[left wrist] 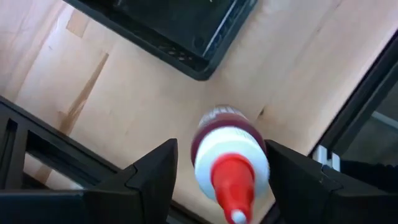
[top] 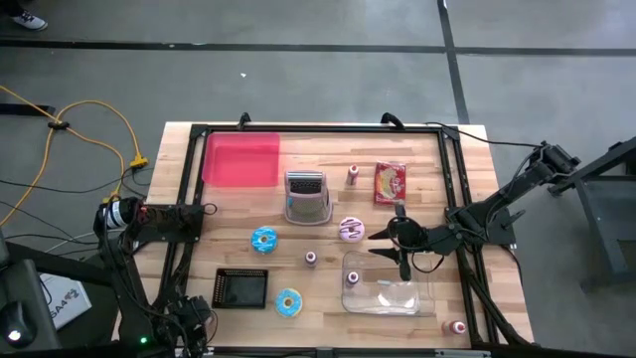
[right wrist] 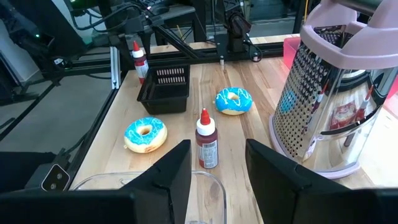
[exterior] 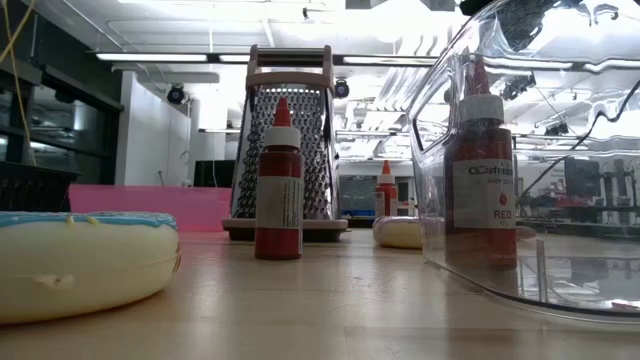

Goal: Pick & Place Food Item
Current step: Put the left red food coloring bottle into the transparent bin

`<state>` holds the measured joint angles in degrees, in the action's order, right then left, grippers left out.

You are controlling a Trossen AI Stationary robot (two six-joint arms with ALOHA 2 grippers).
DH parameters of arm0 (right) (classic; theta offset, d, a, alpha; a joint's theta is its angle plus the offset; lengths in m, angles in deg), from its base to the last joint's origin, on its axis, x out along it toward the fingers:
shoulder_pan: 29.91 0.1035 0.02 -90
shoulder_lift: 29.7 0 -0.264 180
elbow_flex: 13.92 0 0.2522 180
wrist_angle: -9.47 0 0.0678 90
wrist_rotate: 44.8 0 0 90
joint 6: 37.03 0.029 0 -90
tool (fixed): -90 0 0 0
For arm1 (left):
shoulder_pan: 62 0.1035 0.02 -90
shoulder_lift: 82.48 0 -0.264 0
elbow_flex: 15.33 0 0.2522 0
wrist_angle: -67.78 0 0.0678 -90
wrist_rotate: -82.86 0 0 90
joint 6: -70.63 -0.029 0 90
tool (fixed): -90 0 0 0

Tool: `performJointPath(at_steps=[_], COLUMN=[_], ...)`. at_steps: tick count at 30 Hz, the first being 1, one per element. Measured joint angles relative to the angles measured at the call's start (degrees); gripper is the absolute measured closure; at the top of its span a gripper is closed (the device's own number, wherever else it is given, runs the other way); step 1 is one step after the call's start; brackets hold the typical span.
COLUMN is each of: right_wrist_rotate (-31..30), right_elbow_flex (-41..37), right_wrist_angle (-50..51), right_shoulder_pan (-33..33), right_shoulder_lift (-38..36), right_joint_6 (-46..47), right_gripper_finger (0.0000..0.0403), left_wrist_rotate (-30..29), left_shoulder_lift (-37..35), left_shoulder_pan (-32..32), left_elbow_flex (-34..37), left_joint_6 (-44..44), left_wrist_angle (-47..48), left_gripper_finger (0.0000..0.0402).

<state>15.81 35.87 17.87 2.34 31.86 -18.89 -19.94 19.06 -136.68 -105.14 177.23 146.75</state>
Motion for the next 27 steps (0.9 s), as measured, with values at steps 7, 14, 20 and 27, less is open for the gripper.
performJointPath(at_steps=[7,14,20,27], right_wrist_rotate=[-0.02,-0.02,-0.02,-0.02], right_elbow_flex=[0.00,0.00,0.00,0.00], right_wrist_angle=[0.00,0.00,0.00,0.00], right_shoulder_pan=[-0.01,-0.02,-0.02,0.00], right_shoulder_lift=[0.00,0.00,0.00,0.00], right_joint_6=[0.01,0.02,0.02,0.00], right_gripper_finger=[0.0264,0.0264,0.0264,0.0264], left_wrist_rotate=[-1.54,-2.03,-2.51,-2.02], left_shoulder_lift=[0.03,0.57,0.63,0.63], left_shoulder_pan=[-0.48,-0.93,-1.53,-1.83], left_elbow_flex=[1.23,1.26,1.26,2.14], left_joint_6=[1.23,2.33,4.77,6.87], left_wrist_angle=[-0.74,-1.48,-2.74,-3.96], left_gripper_finger=[0.0177,0.0177,0.0177,0.0177])
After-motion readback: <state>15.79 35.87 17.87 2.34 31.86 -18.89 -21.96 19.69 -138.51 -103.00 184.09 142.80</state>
